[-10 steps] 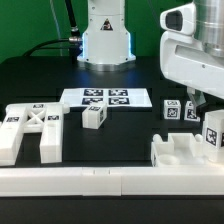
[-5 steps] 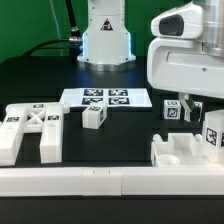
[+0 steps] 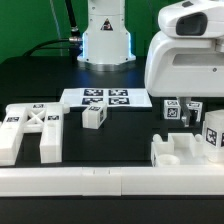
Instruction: Assemble chair
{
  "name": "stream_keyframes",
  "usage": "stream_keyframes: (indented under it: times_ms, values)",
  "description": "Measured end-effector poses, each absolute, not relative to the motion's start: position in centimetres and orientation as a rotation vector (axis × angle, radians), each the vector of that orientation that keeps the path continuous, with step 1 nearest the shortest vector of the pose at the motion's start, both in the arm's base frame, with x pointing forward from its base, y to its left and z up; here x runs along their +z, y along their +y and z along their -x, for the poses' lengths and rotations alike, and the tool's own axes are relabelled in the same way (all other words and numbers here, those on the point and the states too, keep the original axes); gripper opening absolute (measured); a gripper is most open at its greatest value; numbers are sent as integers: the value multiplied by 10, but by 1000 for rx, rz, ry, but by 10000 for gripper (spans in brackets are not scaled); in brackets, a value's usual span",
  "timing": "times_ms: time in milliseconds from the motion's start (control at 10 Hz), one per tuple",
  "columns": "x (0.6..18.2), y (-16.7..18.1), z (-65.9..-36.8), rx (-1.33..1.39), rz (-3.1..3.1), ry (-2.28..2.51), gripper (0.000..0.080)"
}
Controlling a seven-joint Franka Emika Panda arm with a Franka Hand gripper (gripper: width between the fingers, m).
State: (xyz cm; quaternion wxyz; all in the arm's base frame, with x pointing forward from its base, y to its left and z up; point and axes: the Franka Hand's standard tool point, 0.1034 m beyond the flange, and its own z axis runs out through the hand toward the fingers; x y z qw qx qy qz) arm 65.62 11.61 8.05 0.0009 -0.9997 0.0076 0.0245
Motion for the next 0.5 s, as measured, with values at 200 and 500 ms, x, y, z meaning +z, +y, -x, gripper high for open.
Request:
stream_keyframes:
  times_ms: [200,500]
  values:
    - [80,116,-656,77,3132,-189,649]
    - [80,116,-656,77,3123,-292,393]
